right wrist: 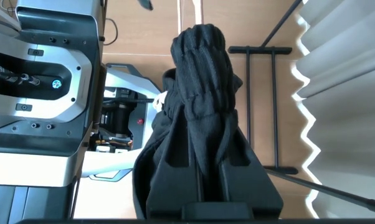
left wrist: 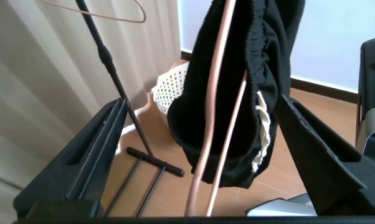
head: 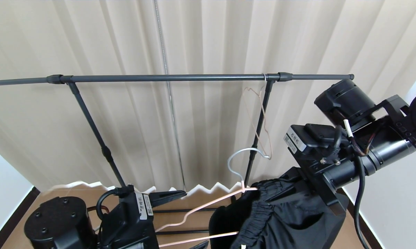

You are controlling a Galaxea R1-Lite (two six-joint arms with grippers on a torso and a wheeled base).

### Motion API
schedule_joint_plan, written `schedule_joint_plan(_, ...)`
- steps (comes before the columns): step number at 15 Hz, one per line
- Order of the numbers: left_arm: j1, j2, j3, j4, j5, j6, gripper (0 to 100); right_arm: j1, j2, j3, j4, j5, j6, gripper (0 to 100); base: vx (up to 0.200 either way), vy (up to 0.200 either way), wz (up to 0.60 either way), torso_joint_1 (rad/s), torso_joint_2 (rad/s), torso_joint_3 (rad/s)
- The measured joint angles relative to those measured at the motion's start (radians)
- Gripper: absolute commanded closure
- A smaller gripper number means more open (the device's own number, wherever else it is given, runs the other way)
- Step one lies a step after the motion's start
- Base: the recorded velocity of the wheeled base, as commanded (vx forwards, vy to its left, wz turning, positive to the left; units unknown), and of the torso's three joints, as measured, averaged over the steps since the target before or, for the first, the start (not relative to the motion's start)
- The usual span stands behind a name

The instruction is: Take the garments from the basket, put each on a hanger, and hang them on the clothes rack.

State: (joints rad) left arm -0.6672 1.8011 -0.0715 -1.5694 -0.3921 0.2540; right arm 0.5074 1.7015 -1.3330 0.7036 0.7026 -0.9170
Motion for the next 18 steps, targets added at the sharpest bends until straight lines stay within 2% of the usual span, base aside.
schedule_joint_plan(8,0.072,-0.091,0.07,0.0,0.002,-0.006,0,-0.009,-0.016,0.004,-0.001,0.001,0.0,100,0.0,0.0,0.0,0.0,0.0,0.0)
schedule_joint_plan(12,0.133,-0.147,0.071,0.0,0.006,-0.083,0,-0.031,-0.027,0.004,-0.019,-0.001,0.0,100,0.0,0.0,0.0,0.0,0.0,0.0)
schedule_joint_plan(13,0.142,-0.167,0.071,0.0,0.013,-0.146,0,-0.041,-0.03,0.0,-0.089,-0.029,0.0,100,0.0,0.0,0.0,0.0,0.0,0.0)
schedule_joint_plan(15,0.157,-0.211,0.071,0.0,0.055,-0.34,0,-0.056,-0.035,-0.011,-0.185,-0.182,0.001,100,0.0,0.0,0.0,0.0,0.0,0.0)
schedule_joint_plan(16,0.162,-0.224,0.071,0.0,0.09,-0.382,0,-0.055,-0.039,-0.013,-0.227,-0.251,0.001,100,0.0,0.0,0.0,0.0,0.0,0.0)
schedule_joint_plan(17,0.167,-0.23,0.071,0.014,0.112,-0.391,0,-0.047,-0.045,-0.002,-0.264,-0.293,0.002,100,0.0,0.0,0.0,0.0,0.0,0.0)
schedule_joint_plan(18,0.169,-0.229,0.071,0.046,0.143,-0.393,0,-0.04,-0.05,0.018,-0.295,-0.308,0.002,100,0.0,0.0,0.0,0.0,0.0,0.0)
